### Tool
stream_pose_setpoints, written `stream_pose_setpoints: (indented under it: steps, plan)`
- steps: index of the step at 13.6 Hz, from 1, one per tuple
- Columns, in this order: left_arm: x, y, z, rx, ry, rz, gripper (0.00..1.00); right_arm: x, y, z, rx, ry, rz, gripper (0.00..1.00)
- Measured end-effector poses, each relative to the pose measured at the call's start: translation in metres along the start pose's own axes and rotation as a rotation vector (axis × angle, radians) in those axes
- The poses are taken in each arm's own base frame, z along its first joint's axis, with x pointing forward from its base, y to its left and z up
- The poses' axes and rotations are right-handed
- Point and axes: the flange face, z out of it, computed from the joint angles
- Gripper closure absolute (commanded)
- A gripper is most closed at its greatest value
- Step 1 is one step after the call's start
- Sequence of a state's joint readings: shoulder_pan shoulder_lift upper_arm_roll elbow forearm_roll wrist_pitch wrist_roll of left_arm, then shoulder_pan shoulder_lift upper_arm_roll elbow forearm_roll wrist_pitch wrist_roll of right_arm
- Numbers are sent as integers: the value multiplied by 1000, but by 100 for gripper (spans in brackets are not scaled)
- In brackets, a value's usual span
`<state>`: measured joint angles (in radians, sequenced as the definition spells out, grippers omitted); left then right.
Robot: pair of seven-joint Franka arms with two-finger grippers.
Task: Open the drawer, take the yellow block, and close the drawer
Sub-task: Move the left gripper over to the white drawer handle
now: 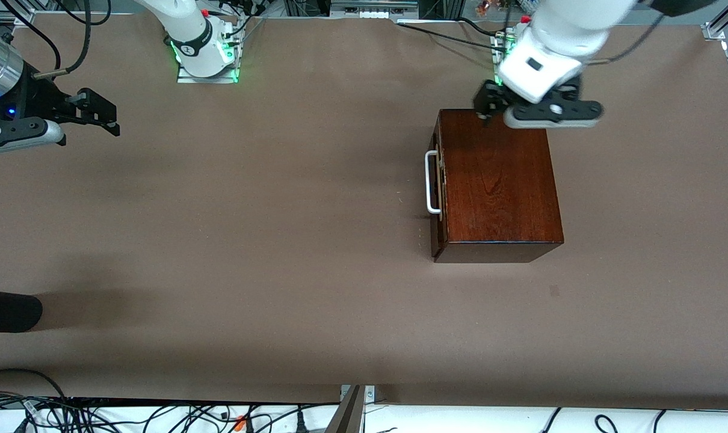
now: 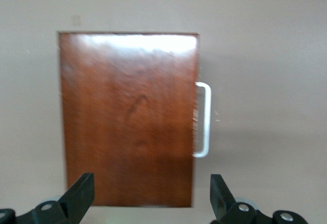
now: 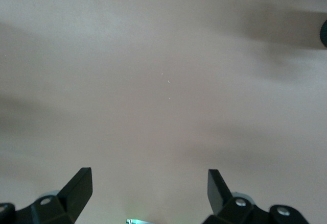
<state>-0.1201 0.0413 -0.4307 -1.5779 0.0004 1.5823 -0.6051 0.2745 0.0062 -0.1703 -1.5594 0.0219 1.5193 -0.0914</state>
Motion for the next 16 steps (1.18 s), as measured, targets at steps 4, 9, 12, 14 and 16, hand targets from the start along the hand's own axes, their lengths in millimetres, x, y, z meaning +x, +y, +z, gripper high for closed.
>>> stream_pose_setpoints:
  steps: [4, 9, 12, 14, 16]
  plan:
    - [-42, 92, 34, 65, 8, -21, 0, 0, 0, 0, 0, 1, 0, 0]
    - [-40, 142, 94, 126, 10, 11, 0, 0, 0, 0, 0, 1, 0, 0]
    - [-26, 149, 124, 143, 17, 5, 0, 0, 0, 0, 0, 0, 0, 0]
    - [-23, 155, 146, 175, 13, 14, 0, 0, 0, 0, 0, 0, 0, 0]
    - [-18, 161, 171, 196, 14, 7, 0, 0, 0, 0, 0, 0, 0, 0]
